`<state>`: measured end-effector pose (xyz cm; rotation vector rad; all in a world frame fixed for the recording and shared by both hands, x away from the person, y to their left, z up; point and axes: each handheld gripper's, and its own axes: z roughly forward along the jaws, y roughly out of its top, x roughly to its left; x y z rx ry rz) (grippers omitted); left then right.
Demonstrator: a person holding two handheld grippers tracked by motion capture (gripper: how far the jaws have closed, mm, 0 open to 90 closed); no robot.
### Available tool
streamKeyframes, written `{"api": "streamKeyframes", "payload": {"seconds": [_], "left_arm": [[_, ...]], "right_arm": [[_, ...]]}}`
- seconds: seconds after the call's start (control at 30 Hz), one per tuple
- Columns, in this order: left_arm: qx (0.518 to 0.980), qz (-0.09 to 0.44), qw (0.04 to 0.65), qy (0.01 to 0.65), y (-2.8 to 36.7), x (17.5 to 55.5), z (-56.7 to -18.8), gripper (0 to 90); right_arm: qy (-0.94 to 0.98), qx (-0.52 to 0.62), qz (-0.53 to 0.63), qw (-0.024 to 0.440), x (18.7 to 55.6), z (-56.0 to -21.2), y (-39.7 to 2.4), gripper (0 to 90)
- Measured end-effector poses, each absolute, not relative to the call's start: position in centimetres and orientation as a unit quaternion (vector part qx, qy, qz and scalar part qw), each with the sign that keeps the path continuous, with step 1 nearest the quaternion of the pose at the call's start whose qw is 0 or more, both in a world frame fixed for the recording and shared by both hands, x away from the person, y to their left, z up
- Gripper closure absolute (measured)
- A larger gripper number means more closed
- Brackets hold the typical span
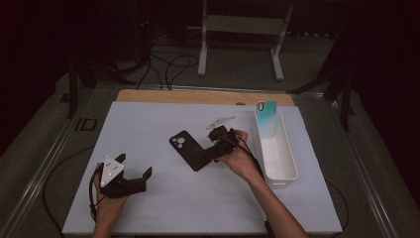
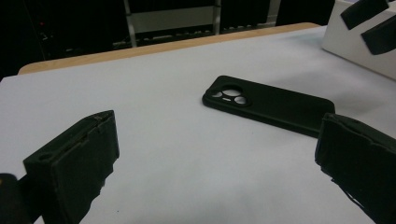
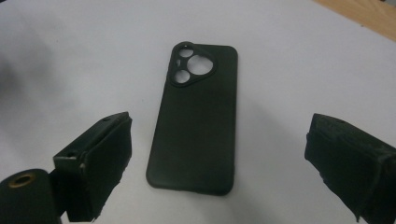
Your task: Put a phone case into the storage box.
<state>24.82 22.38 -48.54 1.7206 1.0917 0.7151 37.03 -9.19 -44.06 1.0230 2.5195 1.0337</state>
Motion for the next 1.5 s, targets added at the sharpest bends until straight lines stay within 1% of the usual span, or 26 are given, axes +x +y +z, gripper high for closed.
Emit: {"api": "streamKeyframes", "payload": {"seconds": [0.8, 1.2, 1.5], "left_arm": [[0.703, 0.292, 0.471, 0.446, 22.4, 24.8, -48.6, 0.3], [0.704, 0.290, 0.470, 0.446, 22.4, 24.8, -48.6, 0.3], [0.704, 0.290, 0.470, 0.446, 22.5, 24.8, -48.6, 0.3]], "right_arm": [[0.875, 0.356, 0.318, 0.085, 38.7, -47.7, -6.9, 7.6], [0.887, 0.352, 0.291, 0.069, 39.1, -49.4, -6.0, 7.7], [0.893, 0.350, 0.277, 0.065, 39.1, -50.4, -5.4, 7.8]]}}
